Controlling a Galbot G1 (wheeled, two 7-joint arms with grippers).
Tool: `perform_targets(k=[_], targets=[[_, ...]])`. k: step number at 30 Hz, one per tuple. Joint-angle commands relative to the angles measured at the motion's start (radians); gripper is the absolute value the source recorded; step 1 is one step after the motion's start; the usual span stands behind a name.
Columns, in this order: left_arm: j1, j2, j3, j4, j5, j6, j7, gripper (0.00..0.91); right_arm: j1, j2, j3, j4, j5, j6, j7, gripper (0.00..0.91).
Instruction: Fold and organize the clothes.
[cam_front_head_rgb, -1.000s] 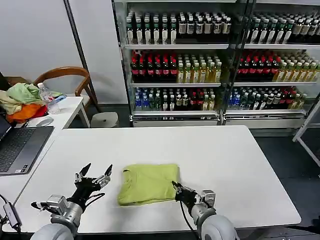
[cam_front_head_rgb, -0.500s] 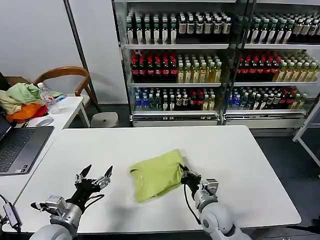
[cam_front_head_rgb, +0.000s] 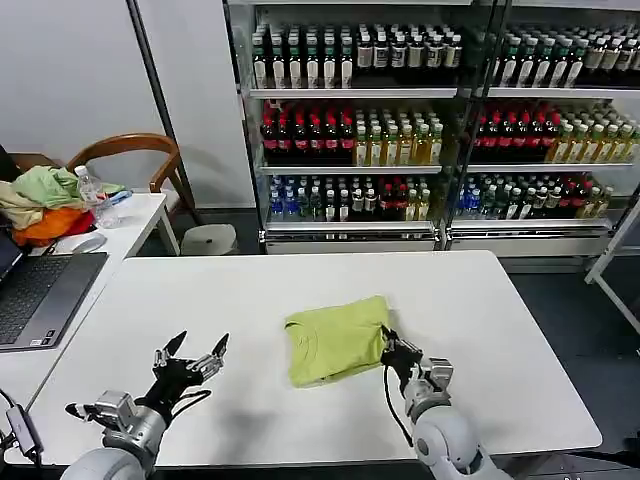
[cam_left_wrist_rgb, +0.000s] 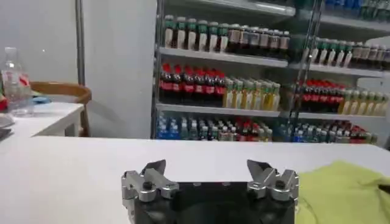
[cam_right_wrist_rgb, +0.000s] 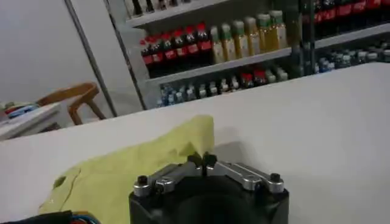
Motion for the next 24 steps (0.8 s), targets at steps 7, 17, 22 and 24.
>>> perform_targets(k=[7,17,22,24], targets=[[0.005,0.007,-0.009,-0.009,-0.006,-0.005,0.002,0.907,-0.069,-0.009,0.027,0.078,0.012,-0.004,0.074,0.000],[-0.004,0.008,-0.008,-0.015,-0.005,-0.017,0.007,0.907,-0.081,-0.024,0.061,0.073,-0.096,-0.015,0.009,0.907],[-0.039,0.034,-0.014,-0.026,0.013,-0.038,0.007,0.907,-0.118,-0.059,0.120,0.127,-0.164,-0.019,-0.077,0.907],[-0.046,0.052,-0.010,-0.021,0.057,-0.059,0.015,0.907,-0.134,-0.071,0.151,0.147,-0.192,-0.019,-0.106,0.907]])
